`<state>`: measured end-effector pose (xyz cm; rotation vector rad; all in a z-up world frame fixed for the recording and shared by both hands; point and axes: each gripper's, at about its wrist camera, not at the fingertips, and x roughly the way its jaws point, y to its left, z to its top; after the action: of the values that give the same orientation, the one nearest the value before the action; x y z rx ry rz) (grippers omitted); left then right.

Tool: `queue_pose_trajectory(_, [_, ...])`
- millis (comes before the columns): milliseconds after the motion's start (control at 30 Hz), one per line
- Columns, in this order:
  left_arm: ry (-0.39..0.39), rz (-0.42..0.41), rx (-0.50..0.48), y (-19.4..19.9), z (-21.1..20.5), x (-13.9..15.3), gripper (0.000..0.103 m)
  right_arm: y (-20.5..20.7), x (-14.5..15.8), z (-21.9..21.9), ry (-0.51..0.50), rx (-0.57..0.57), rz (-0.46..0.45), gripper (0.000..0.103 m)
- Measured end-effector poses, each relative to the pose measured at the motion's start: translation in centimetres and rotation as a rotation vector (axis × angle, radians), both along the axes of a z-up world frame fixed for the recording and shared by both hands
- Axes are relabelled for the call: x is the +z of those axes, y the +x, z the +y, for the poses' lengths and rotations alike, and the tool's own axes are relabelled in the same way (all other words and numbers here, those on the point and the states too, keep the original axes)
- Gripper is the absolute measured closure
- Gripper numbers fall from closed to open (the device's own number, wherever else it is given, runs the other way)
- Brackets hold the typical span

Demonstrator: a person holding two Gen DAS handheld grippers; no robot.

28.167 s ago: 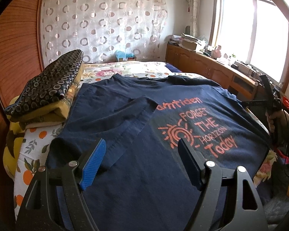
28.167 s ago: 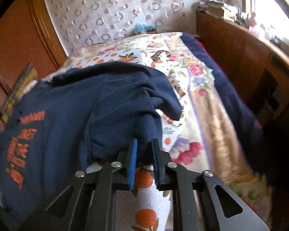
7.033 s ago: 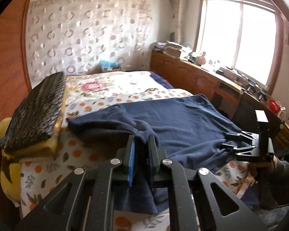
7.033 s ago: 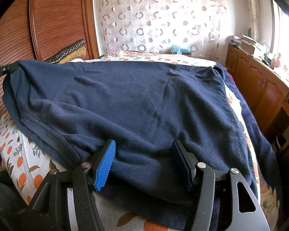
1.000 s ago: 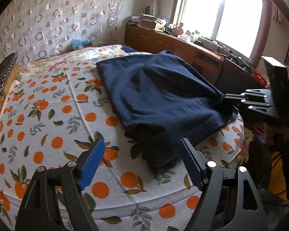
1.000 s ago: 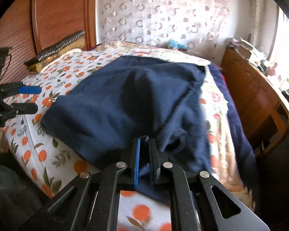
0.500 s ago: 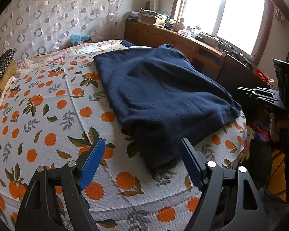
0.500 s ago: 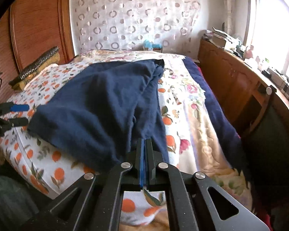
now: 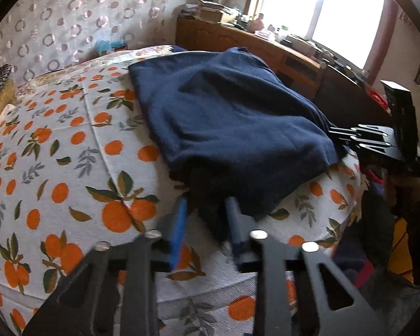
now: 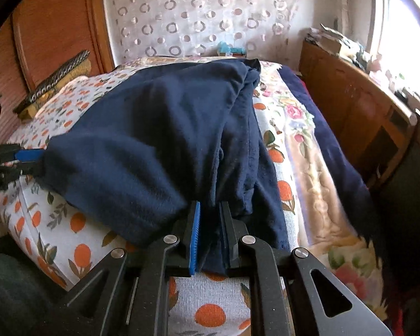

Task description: Fold small clothes

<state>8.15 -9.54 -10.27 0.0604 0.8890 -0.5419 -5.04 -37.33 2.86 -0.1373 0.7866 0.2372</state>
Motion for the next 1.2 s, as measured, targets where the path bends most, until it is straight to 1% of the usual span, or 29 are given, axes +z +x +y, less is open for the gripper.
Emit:
queue_pose_trajectory(33, [-0.001,0.002,-0.008,-0.2,-0.1,0.0,0.090,0.0,0.1,0.1,-0.005,0.010,-0.007,0.096])
queue_pose_trajectory(67, [-0.004,0.002,-0.016,-0.4,-0.2,0.2,0.093,-0.2,0.1,0.2,-0.005,0.024,-0.015,0.100])
queue_pose_trajectory(100, [-0.001,-0.006,-0.021,-0.7,-0.3,0.5,0.096,-0.5,0.3,0.3,-0.008,0.028,-0.029,0.101])
queue_pose_trajectory(233, [-0.024,-0.006,-0.054,-1.8,-0.4,1.5,0.096,-2.1,3.0,-1.2,0.022,-0.001,-0.130,0.102])
queue_pose_trajectory(333, [-0.044,-0.003,-0.077,-2.6,-0.7,2.2,0.096,-3.1,4.8,-2.8,0.027,-0.025,-0.174,0.102])
queue_pose_trajectory(367, [-0.047,-0.003,-0.083,-2.8,-0.8,2.3,0.096,-3.3,5.1,-3.2,0.019,-0.033,-0.176,0.102])
queue_pose_trajectory(433, [-0.023,-0.019,-0.072,-3.1,-1.0,2.5,0.096,-3.3,4.7,-3.7,0.018,-0.041,-0.149,0.102])
queue_pose_trajectory(500, [-0.012,-0.025,-0.052,-2.9,-0.9,2.5,0.096,-3.0,3.4,-3.8,0.024,-0.030,-0.091,0.102])
queue_pose_trajectory(600, [-0.023,-0.021,-0.025,-2.2,-0.3,2.4,0.095,-2.7,1.8,-3.4,0.009,-0.031,-0.050,0.102])
queue_pose_trajectory(667, [-0.015,-0.028,0.000,-1.7,-0.1,2.5,0.080,-2.4,1.5,-3.4,0.000,-0.044,-0.042,0.102])
queue_pose_trajectory(700, [-0.016,-0.034,0.007,-1.5,0.0,2.5,0.064,-2.3,1.6,-3.4,0.000,-0.047,-0.039,0.102])
queue_pose_trajectory(733, [-0.029,-0.040,0.013,-1.3,0.2,2.5,0.058,-2.2,1.6,-3.5,-0.001,-0.051,-0.037,0.102])
queue_pose_trajectory(800, [-0.042,-0.033,0.013,-0.8,0.3,2.4,0.057,-2.0,2.0,-3.5,-0.010,-0.065,-0.048,0.102])
queue_pose_trajectory(833, [-0.036,-0.030,0.017,-0.5,0.2,2.3,0.054,-1.9,2.5,-3.6,-0.011,-0.073,-0.054,0.101])
queue_pose_trajectory(867, [-0.030,-0.031,0.020,-0.3,0.2,2.2,0.050,-1.7,2.6,-3.6,-0.010,-0.078,-0.060,0.096])
queue_pose_trajectory(900, [-0.026,-0.037,0.023,-0.1,0.2,2.2,0.041,-1.5,2.9,-3.7,-0.010,-0.085,-0.071,0.091])
queue_pose_trajectory(933, [-0.026,-0.041,0.025,0.1,0.1,2.1,0.034,-1.3,3.1,-3.7,-0.010,-0.091,-0.083,0.088])
queue_pose_trajectory(967, [-0.028,-0.045,0.024,0.2,0.1,2.2,0.031,-0.8,3.4,-3.6,-0.009,-0.089,-0.092,0.079])
queue_pose_trajectory(1000, [-0.028,-0.049,0.026,0.4,0.0,2.2,0.027,-0.1,3.6,-3.5,-0.011,-0.082,-0.103,0.067])
queue_pose_trajectory(1067, [-0.026,-0.065,0.038,0.7,0.0,2.3,0.027,1.7,4.0,-2.9,-0.009,-0.065,-0.127,0.057])
queue_pose_trajectory(1200, [-0.019,-0.104,0.089,1.1,0.5,2.6,0.027,7.9,4.7,-1.8,0.022,-0.035,-0.134,0.057])
